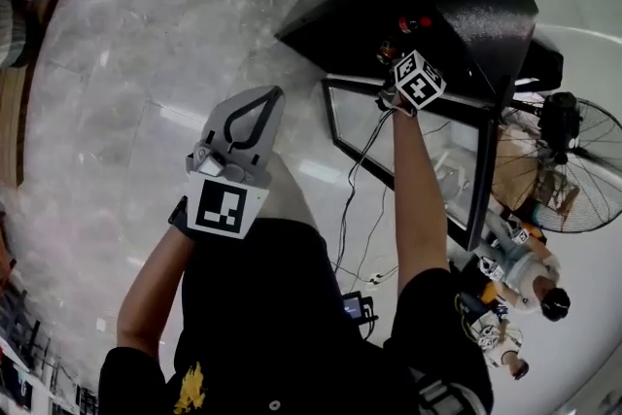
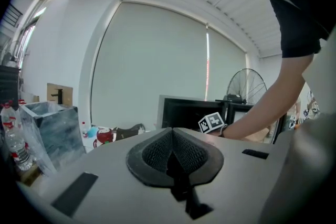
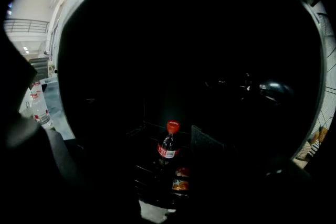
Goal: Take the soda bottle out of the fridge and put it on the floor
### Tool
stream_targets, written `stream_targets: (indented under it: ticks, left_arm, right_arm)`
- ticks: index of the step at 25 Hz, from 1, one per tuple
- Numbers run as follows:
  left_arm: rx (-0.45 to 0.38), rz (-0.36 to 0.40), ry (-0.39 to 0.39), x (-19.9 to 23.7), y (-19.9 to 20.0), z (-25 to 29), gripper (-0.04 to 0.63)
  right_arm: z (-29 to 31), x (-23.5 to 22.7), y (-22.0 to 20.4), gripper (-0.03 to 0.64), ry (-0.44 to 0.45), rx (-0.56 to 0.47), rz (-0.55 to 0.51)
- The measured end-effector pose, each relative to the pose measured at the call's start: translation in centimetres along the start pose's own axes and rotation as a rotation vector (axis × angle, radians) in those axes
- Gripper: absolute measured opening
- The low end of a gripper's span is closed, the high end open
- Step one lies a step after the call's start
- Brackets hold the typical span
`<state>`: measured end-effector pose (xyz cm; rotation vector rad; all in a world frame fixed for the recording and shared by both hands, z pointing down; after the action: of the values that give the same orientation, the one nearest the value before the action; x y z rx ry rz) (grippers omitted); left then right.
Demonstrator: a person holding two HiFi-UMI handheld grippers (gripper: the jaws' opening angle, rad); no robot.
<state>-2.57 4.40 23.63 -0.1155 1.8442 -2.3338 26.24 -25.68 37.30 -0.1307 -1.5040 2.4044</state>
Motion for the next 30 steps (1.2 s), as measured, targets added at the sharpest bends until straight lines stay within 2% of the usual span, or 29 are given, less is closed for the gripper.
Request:
stream_targets:
  ticks: [5,11,17,22,26,30]
  left_arm:
    - [0.033,-0.018,0.028,-0.3,-1.0,0.1,0.018]
    - [0.088,-0.05,0.037,-1.2,-1.9,0.1,0.018]
    - [0.077,-0.063,0.049,-1.8,-2.1,0.3,0.018]
    - [0.079,-0.07,0.055,-1.8,-2.4,0.4,0.018]
    - [0.08,-0.063,0.052,-1.5,-2.4,0.0,0.018]
    - [0.072,-0.061,0.048,-0.8,-2.4,-0.9,0.018]
  right_arm:
    - [3.5,-0.6,-0.2,0.23,-0.008,0.026,-0.037]
    - [6.7,-1.6,-1.2,0.23,-0.023,0.08,-0.029]
    - [8.5,-2.4,-1.5,0.23,-0.028,0.122,-0.03]
    - [9.3,-2.4,-1.3,0.157,0.002,0.122,-0.035]
    - [8.5,-2.1,-1.1,0.127,0.021,0.117,0.012]
    - [6.1,-0.4,-1.6,0.126,0.062,0.118,-0.058]
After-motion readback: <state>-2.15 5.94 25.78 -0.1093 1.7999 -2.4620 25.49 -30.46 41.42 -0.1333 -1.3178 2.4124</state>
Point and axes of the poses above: the fingertips, and each gripper's own axes: z forward along the fingers, x to its left, y out of its top, the point moved 8 cm from there along -z, backward along the fingers, and after that the axes turned 8 degrees about y, right-handed, at the moved point
